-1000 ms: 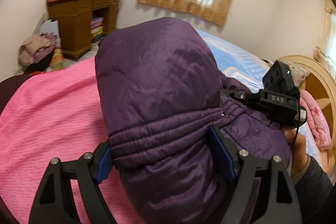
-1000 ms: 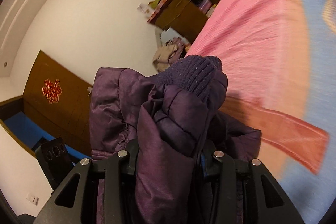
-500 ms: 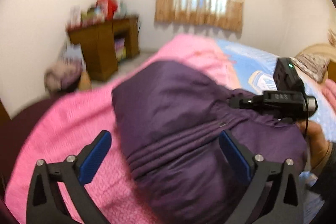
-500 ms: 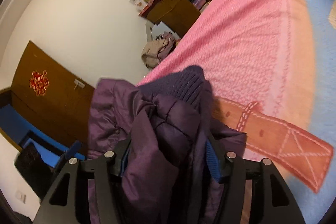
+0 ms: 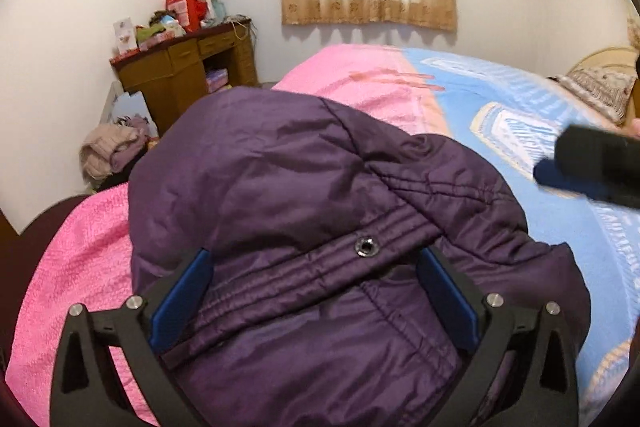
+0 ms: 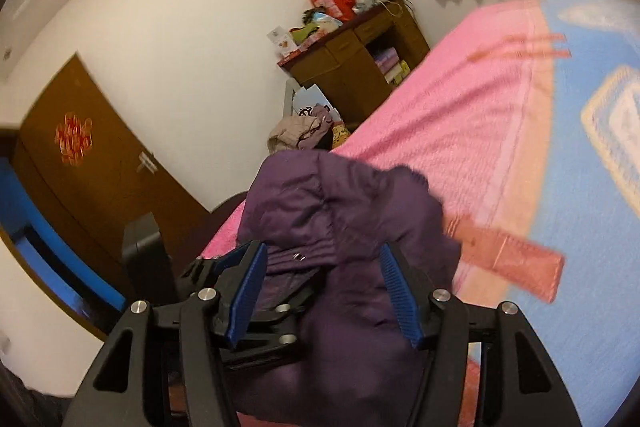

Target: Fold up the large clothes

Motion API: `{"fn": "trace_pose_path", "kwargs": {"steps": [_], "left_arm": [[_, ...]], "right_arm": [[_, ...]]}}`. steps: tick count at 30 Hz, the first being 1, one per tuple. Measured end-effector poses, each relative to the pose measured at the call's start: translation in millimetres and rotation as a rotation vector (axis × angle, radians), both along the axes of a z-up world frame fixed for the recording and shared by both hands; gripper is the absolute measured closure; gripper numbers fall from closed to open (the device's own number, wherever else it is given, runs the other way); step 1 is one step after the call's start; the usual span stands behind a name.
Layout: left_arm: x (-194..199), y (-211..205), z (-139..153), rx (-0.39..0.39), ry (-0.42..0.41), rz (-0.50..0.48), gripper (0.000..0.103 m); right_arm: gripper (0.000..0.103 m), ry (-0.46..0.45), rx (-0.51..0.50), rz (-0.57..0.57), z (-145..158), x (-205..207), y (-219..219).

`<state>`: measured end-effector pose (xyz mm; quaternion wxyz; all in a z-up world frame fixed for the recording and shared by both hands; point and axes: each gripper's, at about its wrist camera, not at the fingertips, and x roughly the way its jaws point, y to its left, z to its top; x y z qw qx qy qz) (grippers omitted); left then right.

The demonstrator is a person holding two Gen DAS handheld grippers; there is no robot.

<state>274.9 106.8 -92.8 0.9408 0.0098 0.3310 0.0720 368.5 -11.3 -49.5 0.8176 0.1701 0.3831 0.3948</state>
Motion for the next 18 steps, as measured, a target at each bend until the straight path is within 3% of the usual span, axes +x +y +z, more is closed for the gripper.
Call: {"fn": "trace_pose_path", "kwargs": {"steps": [3,9,11,15,18], "left_arm": [[-4.0,-6.8,-2.3,0.025,-0.003,-0.003,0.0],[-22.3,-9.5,-3.7,0.045,-0.034,0.021,0.0],[-27.9,-6.4,-1.7,0.033,-0.049,0.025,0.0],[-37.4,-0.5,5.9,0.013,-0.051,0.022,0.0],[-39.4,1.1,10.5,-0.004,-0.039,0.029,0.0]], "right_arm": [[0.043,0.065,0.05,-0.015,-11.4,11.6,-5.8],[0.046,0.245,0.132,-0.055,-63.7,34.6,-11.0],[0.046,0.251,0.158,-0.059,-68.7,33.1,-10.5],[0.047,0.207,0.088,-0.056,-69.0,29.3,2.7],[0.056,0.244,0.092,-0.063,-79.2,32.4,0.4]]}}
